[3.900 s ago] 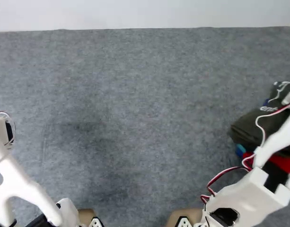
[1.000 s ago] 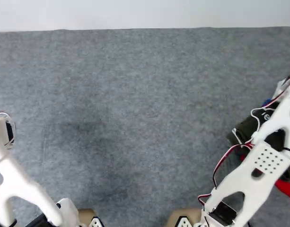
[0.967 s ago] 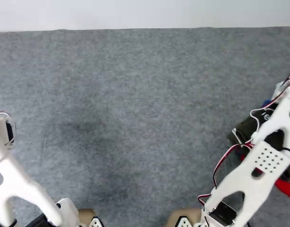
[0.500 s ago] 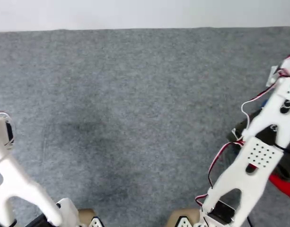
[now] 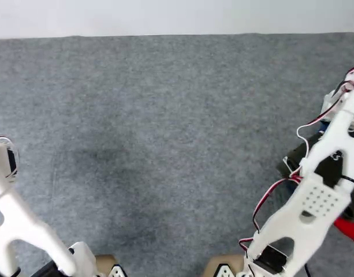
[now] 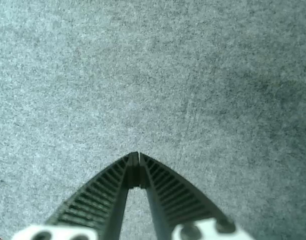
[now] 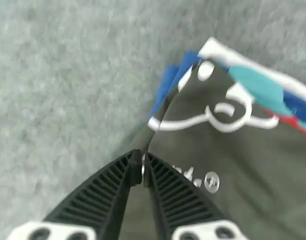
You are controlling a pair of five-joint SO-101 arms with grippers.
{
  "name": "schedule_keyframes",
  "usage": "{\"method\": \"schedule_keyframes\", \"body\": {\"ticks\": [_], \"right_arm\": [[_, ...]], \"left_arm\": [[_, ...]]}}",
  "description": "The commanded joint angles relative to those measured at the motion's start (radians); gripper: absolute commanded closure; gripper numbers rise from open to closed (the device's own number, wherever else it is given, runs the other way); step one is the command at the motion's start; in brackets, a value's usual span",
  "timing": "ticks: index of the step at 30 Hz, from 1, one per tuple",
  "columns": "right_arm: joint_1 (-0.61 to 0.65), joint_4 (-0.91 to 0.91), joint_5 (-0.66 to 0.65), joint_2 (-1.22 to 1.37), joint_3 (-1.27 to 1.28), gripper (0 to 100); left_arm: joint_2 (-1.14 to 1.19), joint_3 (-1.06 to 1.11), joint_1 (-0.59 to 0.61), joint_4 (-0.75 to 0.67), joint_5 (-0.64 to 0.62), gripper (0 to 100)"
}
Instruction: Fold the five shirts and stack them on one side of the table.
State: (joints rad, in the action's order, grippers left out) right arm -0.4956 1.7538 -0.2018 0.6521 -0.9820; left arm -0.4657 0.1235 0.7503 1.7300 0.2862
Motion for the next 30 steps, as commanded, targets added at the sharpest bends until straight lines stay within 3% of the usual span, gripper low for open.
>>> {"method": "schedule_keyframes", "body": {"ticks": [1,10,14,21,25,30], "right_arm": [[0.025,0.044,-0.002,-0.242,0.187,98.8],[0.208,0.041,0.11,-0.723,0.631,98.8],[0.294,0.039,0.204,-0.878,0.787,98.8],[0.361,-0.013,0.361,-1.107,1.04,98.8],[0.363,-0.11,0.413,-1.294,1.146,98.9],[0.364,-0.321,0.456,-1.523,1.427,98.9]], "left_arm": [[-0.029,-0.033,-0.008,0.021,0.006,99],[-0.031,-0.031,-0.094,0.021,-0.002,99],[-0.032,-0.012,-0.094,0.023,-0.164,99],[-0.195,0.223,-0.23,0.02,-0.196,99],[-0.368,0.384,-0.339,-0.072,-0.198,99],[-0.605,0.634,-0.362,-0.288,-0.199,99]]}}
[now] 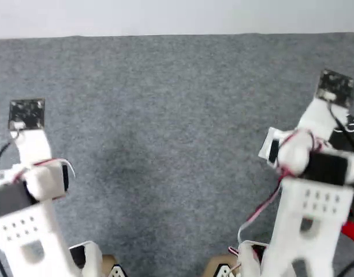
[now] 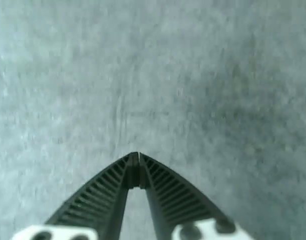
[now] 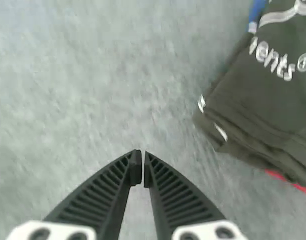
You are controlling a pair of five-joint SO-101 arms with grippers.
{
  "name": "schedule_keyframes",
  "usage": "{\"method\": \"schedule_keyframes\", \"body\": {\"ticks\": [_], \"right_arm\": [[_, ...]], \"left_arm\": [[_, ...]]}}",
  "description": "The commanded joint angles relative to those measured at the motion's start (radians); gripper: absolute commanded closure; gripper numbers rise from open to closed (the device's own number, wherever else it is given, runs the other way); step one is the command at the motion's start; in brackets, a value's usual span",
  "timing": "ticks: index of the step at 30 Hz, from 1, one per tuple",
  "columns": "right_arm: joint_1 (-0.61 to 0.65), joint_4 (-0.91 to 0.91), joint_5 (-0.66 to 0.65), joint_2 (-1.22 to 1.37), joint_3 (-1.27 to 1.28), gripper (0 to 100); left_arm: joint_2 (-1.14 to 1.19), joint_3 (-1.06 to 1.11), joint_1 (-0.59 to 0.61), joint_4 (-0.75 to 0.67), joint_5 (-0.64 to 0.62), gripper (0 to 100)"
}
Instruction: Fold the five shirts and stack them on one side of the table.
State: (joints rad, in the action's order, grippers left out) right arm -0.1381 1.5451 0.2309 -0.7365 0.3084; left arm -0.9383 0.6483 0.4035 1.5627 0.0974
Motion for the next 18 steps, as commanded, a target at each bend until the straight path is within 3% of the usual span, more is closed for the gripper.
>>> {"method": "schedule_keyframes", "body": {"ticks": [1,9,13,18], "right_arm": [[0.008,-0.148,0.023,-0.176,0.207,98.9],[0.13,-0.315,0.02,-0.498,0.652,98.9],[0.185,-0.414,0.015,-0.656,0.827,98.9],[0.209,-0.455,-0.092,-0.846,1.008,98.9]], "left_arm": [[-0.173,0.166,-0.015,-0.166,-0.011,99],[-0.473,0.555,-0.017,-0.4,-0.011,99],[-0.618,0.711,-0.02,-0.456,-0.009,99],[-0.812,0.865,-0.092,-0.453,-0.009,99]]}}
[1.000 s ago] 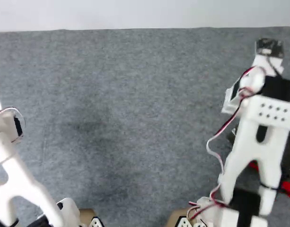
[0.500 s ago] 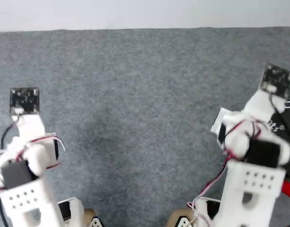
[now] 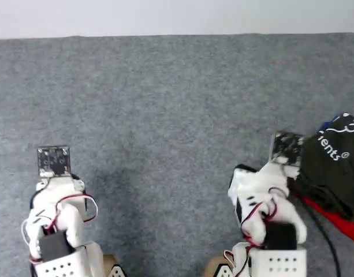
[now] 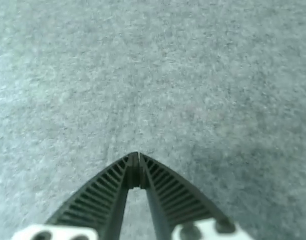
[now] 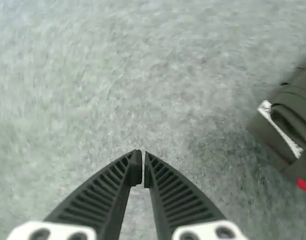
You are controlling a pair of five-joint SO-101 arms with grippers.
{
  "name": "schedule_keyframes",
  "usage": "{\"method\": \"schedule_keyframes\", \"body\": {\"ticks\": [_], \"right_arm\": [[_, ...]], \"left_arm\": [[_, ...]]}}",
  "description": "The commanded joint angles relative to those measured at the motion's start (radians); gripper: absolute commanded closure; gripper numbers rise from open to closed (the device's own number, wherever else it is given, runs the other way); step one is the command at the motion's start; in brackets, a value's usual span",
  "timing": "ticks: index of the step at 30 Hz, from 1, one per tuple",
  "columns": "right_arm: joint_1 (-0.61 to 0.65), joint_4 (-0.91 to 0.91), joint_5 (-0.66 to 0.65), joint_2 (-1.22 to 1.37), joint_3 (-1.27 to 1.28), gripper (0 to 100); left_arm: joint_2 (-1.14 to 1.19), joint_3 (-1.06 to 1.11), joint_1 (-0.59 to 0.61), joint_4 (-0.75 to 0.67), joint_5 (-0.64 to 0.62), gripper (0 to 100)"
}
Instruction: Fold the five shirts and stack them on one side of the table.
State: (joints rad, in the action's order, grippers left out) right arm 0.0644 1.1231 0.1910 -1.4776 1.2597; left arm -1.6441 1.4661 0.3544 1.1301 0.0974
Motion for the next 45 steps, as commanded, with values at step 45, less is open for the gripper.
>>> {"method": "schedule_keyframes", "body": {"ticks": [45], "right_arm": [[0.007,0.186,-0.224,-0.335,0.423,98.7]], "left_arm": [[-0.175,0.217,-0.338,0.132,-0.212,99]]}}
